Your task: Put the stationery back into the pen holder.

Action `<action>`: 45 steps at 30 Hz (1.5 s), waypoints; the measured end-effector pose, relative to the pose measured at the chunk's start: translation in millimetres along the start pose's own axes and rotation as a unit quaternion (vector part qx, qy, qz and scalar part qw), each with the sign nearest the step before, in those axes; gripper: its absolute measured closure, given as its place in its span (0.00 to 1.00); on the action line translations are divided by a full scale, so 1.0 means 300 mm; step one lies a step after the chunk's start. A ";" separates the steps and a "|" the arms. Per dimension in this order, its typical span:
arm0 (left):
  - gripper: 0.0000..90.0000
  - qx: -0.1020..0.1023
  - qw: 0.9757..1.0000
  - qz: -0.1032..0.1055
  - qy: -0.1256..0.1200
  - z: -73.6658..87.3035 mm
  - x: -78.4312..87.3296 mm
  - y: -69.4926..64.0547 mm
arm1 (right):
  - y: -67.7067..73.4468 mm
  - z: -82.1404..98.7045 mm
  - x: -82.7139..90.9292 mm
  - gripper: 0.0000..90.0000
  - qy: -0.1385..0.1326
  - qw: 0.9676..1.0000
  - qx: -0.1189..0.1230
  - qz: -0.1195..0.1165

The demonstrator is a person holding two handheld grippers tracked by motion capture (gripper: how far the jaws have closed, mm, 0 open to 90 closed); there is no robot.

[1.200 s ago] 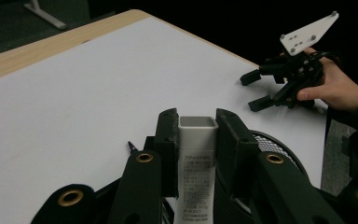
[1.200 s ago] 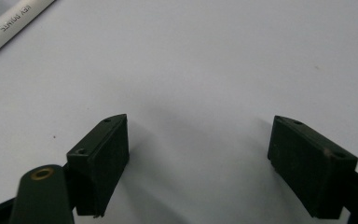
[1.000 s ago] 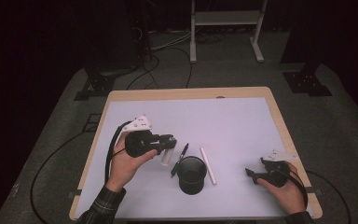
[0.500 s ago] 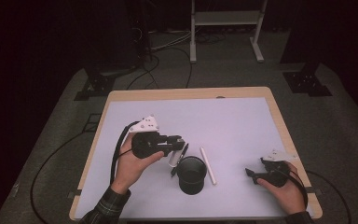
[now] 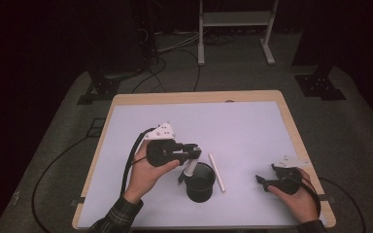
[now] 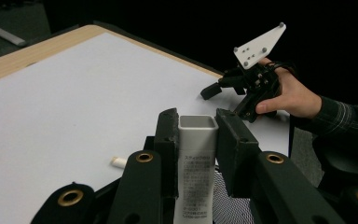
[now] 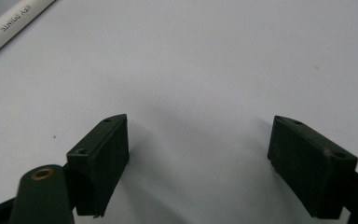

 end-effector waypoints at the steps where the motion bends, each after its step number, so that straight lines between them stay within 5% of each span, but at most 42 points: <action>1: 0.79 -0.001 1.000 0.001 0.002 0.003 -0.007 -0.001 | 0.000 0.000 0.000 0.22 0.000 1.000 0.000 0.000; 14: 0.79 0.000 0.999 0.011 0.032 0.063 -0.076 -0.002 | 0.000 0.000 0.000 0.22 0.000 1.000 0.000 0.000; 45: 0.79 0.003 0.997 0.003 0.083 0.193 -0.104 0.005 | 0.000 0.000 0.000 0.22 0.000 1.000 0.000 0.000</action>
Point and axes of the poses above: each handheld gripper's, and its own axes: x roughly backward along the jaws, z roughly out of its underside, y roughly to its left, the point moved 7 cm from there along -x, roughly forward along the jaws, and after that the axes turned 8 degrees about x, right-handed, at the moved point
